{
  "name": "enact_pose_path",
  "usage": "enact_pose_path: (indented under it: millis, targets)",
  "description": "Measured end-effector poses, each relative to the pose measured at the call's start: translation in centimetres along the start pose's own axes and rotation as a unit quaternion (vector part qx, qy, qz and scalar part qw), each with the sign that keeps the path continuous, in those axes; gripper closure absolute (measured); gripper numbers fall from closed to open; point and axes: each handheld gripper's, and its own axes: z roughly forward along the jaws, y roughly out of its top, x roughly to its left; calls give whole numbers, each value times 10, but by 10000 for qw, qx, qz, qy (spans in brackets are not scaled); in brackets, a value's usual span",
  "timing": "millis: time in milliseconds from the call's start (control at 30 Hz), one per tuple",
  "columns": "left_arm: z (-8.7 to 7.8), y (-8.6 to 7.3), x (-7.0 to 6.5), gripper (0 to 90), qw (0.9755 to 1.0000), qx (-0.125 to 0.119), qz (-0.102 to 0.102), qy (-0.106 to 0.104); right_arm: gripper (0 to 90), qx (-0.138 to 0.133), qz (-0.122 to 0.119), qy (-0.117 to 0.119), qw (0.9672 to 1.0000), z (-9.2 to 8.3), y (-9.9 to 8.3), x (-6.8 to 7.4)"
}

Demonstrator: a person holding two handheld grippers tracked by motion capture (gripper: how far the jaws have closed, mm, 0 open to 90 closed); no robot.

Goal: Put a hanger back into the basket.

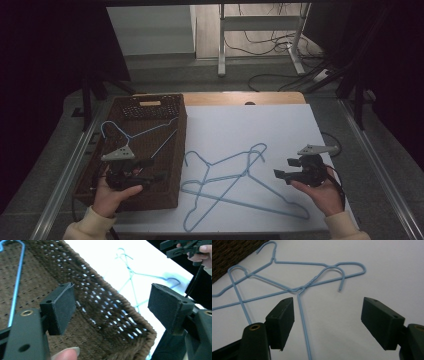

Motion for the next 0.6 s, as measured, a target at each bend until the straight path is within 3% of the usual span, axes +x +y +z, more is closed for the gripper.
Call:
enact_pose_path:
  millis: [233,600]
  targets:
    - [10,1,-8,221,9998,123,85,-101,271,106,-33,39,9999,3,-1,4]
    - [14,3,-10,220,9997,184,100,-120,271,359,-178,-17,9992,10,-3,9]
